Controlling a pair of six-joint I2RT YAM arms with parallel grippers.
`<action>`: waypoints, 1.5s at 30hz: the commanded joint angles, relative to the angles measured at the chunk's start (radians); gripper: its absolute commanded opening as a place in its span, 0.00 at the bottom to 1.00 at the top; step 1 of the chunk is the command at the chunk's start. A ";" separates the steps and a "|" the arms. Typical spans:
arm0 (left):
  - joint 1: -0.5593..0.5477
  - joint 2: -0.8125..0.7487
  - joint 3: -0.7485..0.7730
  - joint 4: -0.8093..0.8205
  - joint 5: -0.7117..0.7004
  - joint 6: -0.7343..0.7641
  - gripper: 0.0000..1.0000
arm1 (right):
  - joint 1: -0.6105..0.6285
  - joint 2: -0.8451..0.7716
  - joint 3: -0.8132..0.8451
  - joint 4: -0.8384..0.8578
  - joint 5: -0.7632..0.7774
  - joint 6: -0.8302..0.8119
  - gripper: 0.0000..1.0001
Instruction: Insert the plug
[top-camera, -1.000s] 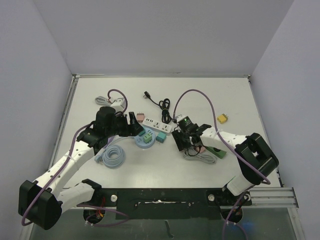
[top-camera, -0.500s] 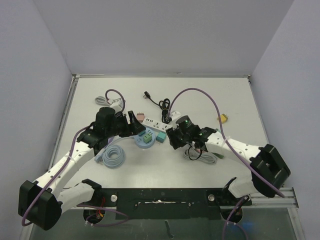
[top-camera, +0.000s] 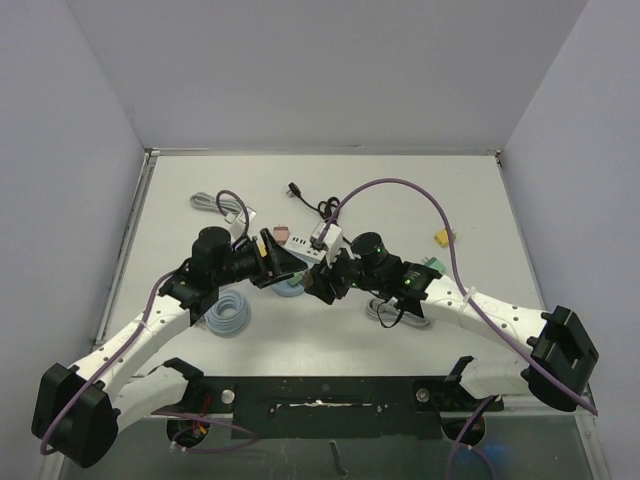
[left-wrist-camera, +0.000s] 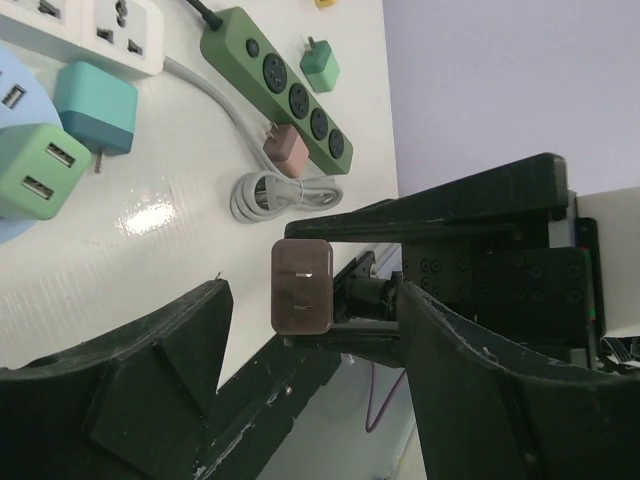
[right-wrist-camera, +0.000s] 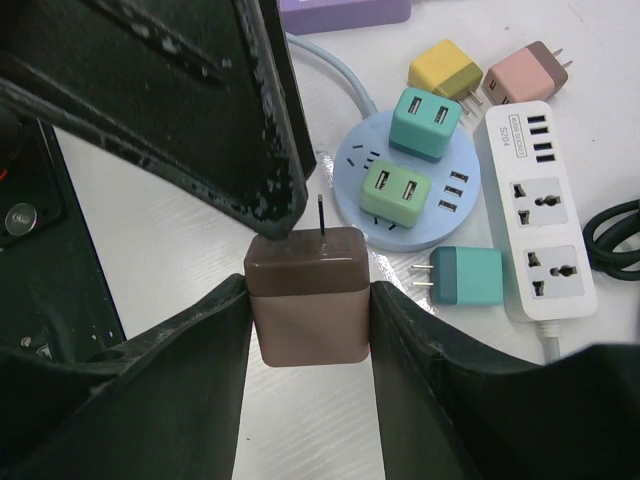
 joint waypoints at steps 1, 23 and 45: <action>-0.032 0.023 -0.029 0.102 0.077 -0.024 0.65 | 0.006 -0.006 0.054 0.095 -0.049 -0.030 0.36; -0.094 0.069 0.051 0.132 0.080 0.027 0.11 | -0.013 -0.066 0.005 0.078 0.032 0.141 0.69; -0.089 -0.122 0.059 0.507 0.182 0.067 0.09 | -0.048 -0.437 -0.355 0.754 0.118 0.792 0.74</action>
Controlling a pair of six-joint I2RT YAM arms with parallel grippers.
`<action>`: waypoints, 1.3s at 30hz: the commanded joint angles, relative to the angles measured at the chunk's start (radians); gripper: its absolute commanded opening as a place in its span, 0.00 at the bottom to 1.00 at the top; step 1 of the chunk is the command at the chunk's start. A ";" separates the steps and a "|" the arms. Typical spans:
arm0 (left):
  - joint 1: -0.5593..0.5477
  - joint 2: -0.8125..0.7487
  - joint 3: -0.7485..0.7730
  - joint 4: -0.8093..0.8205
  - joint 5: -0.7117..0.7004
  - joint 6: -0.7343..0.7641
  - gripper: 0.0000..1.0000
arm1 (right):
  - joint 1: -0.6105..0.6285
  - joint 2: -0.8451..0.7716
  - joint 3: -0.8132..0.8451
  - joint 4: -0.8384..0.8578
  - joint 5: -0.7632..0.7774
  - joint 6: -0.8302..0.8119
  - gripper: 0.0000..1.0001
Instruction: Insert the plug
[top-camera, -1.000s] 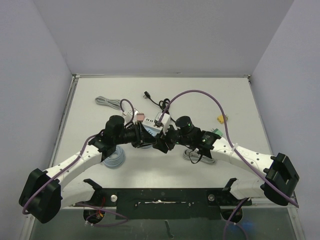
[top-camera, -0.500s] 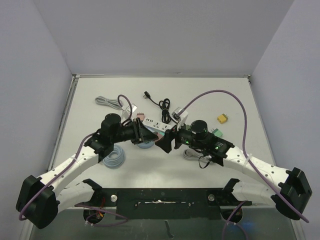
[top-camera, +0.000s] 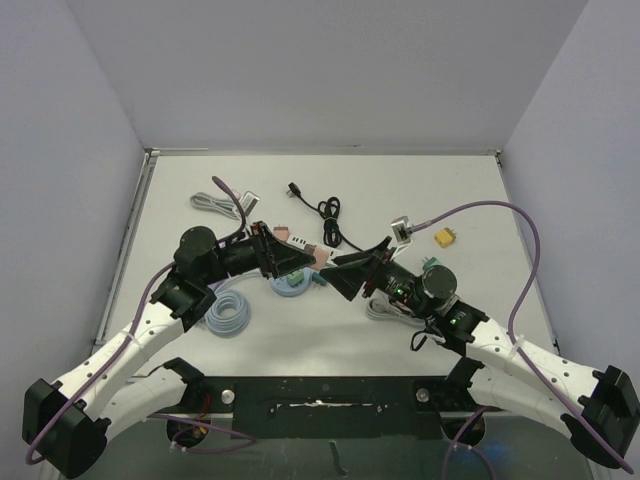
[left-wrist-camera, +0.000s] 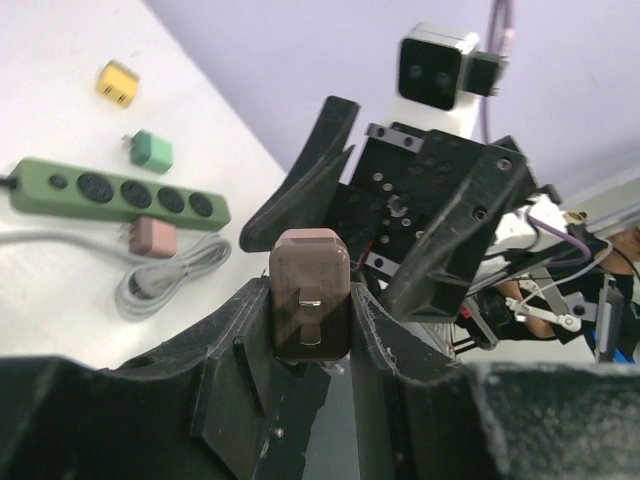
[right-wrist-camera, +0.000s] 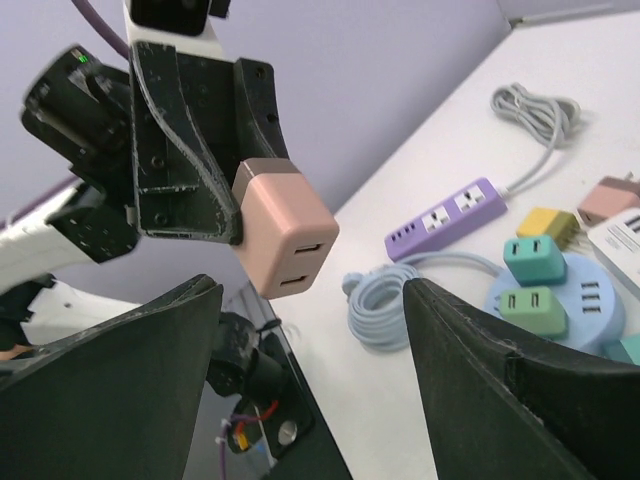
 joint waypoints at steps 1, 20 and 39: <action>0.001 -0.045 -0.008 0.250 0.068 -0.050 0.09 | 0.000 -0.008 0.013 0.196 0.033 0.084 0.74; -0.007 -0.053 -0.038 0.337 0.083 -0.083 0.09 | 0.001 0.159 0.087 0.416 -0.098 0.157 0.49; 0.004 -0.143 0.024 -0.132 -0.258 0.226 0.57 | -0.162 0.064 0.246 -0.244 -0.255 -0.254 0.03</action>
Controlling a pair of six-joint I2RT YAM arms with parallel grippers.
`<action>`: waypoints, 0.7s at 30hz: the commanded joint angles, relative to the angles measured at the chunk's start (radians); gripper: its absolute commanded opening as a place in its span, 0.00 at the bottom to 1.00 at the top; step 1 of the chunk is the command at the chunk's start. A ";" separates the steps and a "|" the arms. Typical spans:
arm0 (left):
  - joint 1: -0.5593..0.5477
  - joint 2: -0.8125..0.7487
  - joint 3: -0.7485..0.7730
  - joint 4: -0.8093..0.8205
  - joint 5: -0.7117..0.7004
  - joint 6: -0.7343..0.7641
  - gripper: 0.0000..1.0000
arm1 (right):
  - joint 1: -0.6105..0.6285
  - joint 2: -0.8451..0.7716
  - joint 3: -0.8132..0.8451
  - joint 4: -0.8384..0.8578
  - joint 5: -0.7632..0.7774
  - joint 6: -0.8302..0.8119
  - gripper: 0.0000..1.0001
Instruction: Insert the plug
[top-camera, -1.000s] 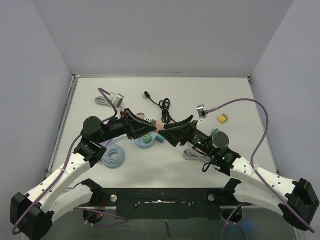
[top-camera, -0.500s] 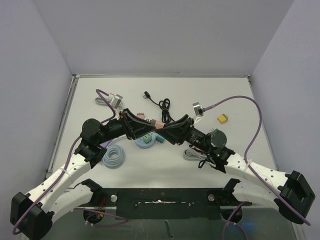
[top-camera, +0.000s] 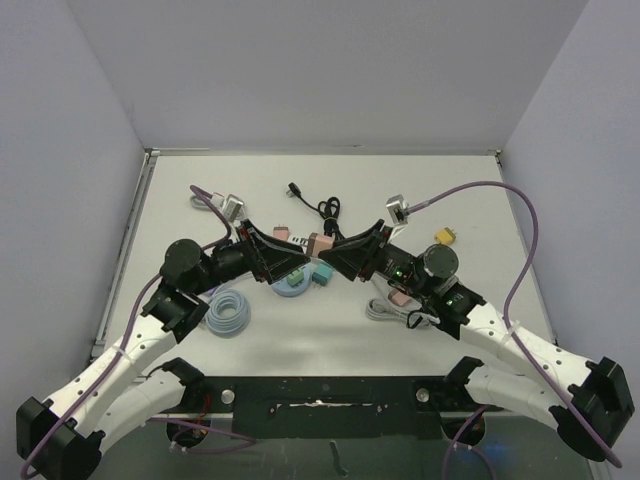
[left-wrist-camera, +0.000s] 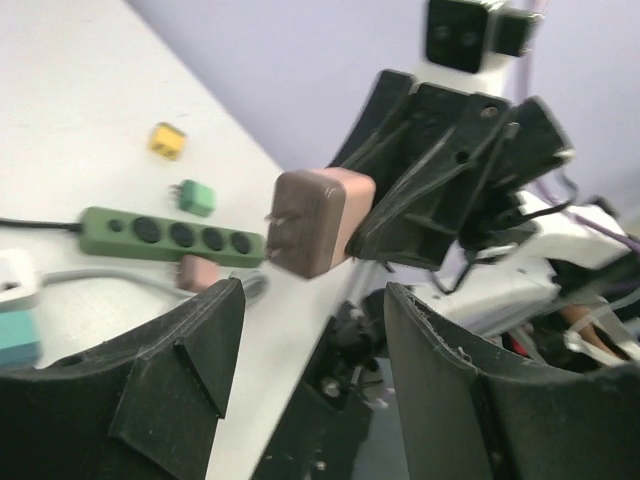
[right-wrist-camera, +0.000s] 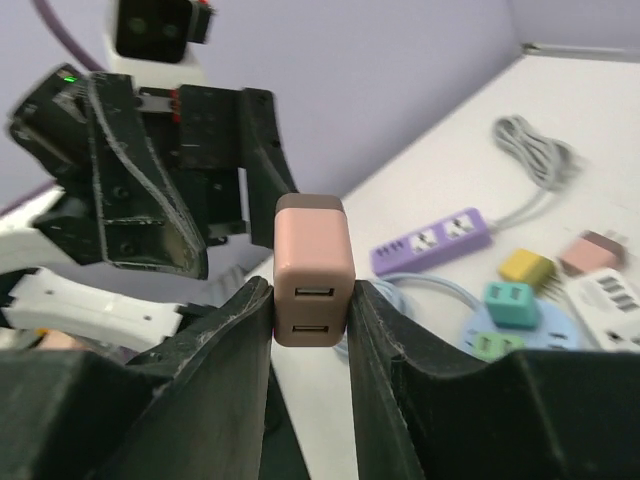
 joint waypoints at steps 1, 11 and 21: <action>0.005 -0.049 0.089 -0.269 -0.244 0.217 0.57 | -0.089 -0.043 0.158 -0.401 -0.076 -0.269 0.03; 0.007 -0.047 0.109 -0.526 -0.464 0.407 0.58 | -0.287 0.247 0.542 -1.275 0.088 -0.722 0.01; 0.005 -0.059 0.004 -0.435 -0.365 0.378 0.58 | -0.371 0.582 0.725 -1.506 0.232 -0.889 0.01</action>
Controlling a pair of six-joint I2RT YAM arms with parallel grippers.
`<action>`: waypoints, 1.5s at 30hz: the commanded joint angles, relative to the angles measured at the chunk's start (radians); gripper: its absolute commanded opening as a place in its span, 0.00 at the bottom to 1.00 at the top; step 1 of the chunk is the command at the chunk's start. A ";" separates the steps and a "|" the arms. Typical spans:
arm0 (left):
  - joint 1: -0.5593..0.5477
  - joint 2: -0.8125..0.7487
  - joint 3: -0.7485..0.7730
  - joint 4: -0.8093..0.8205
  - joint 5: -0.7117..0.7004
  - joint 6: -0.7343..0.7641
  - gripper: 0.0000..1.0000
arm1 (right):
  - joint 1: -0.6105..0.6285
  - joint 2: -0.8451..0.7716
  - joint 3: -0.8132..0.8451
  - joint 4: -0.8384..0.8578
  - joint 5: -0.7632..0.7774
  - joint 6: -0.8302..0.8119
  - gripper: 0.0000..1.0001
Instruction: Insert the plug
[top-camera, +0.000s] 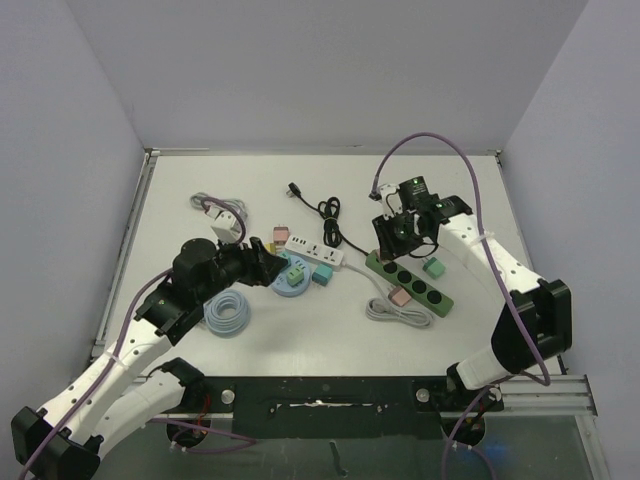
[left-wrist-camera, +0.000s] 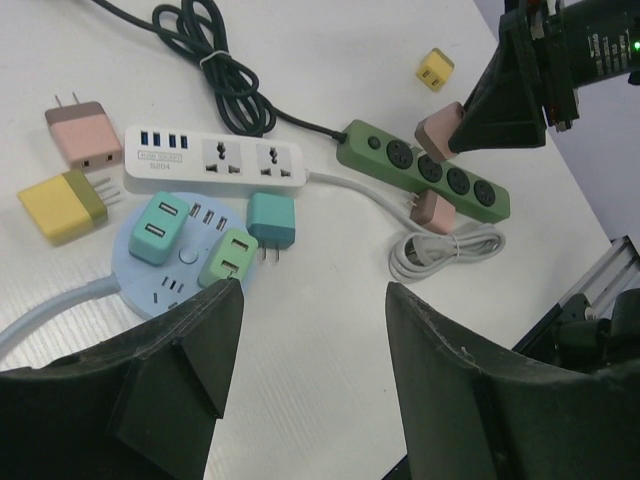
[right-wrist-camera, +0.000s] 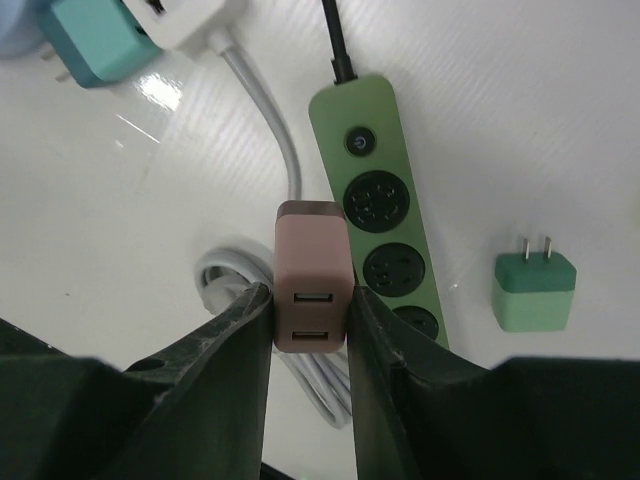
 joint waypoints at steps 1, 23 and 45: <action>0.004 -0.021 -0.021 0.079 0.052 0.002 0.58 | -0.015 0.057 0.120 -0.158 0.080 -0.116 0.01; 0.006 -0.031 -0.067 0.087 0.076 -0.010 0.58 | -0.041 0.241 0.134 -0.095 0.081 -0.267 0.01; 0.007 -0.049 -0.078 0.091 0.074 -0.009 0.58 | -0.039 0.184 0.052 -0.081 -0.061 -0.360 0.01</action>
